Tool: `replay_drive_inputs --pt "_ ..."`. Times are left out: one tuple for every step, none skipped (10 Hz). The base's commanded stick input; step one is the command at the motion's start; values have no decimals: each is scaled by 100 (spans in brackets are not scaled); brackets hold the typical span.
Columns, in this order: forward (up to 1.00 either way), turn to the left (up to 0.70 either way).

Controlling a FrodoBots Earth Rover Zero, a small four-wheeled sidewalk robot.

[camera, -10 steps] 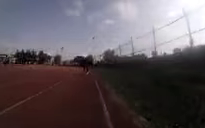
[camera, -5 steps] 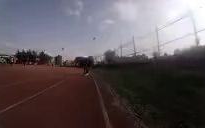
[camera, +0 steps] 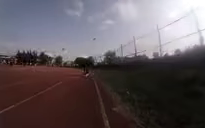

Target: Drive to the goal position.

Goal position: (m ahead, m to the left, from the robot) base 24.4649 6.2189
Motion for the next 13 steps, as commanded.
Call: replay_drive_inputs --pt "50 0" --pt "50 8" --pt "50 25" --pt "50 42" --pt "50 50" --pt "50 50" --pt "50 50" --pt "50 50" --pt "50 50" --pt "50 50" --pt "50 50" --pt "50 50" --pt "50 50"
